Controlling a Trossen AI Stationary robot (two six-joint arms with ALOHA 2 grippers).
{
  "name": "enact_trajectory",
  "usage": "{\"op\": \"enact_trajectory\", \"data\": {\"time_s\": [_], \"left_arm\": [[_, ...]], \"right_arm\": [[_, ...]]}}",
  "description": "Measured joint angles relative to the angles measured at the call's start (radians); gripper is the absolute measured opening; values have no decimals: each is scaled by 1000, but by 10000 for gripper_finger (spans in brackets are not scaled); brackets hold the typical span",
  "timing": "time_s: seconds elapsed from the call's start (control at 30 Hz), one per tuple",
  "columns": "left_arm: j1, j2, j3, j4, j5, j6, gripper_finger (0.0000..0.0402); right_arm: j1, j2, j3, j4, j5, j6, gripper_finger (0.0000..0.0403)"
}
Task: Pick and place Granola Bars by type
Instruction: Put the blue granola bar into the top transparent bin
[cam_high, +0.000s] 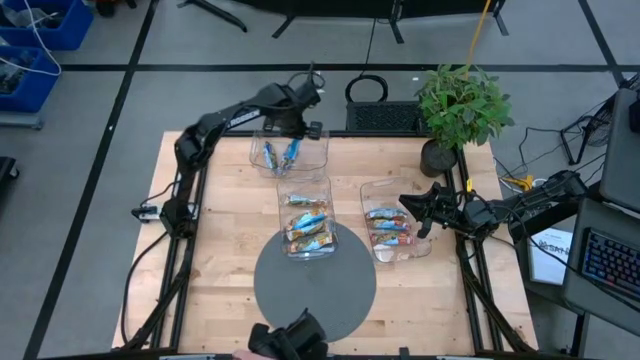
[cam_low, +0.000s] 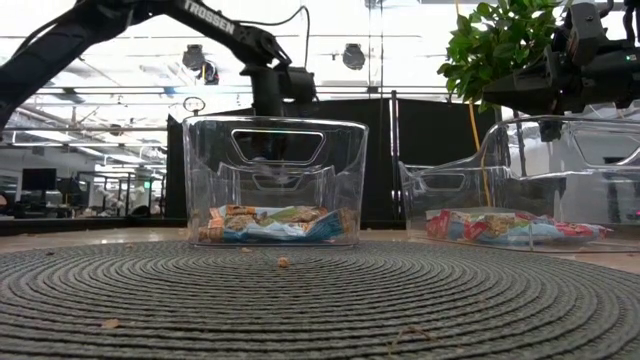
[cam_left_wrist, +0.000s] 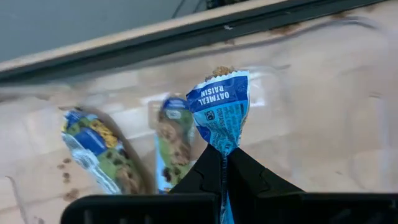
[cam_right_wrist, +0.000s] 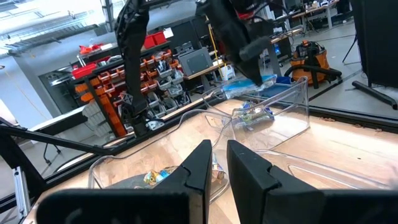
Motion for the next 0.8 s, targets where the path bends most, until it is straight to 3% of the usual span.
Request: {"op": "enact_trajectory", "data": {"time_s": [0.8], "left_arm": [[-19, 95, -27, 146, -134, 32, 8]], "right_arm": [[0, 0, 0, 0, 0, 0, 45]]}}
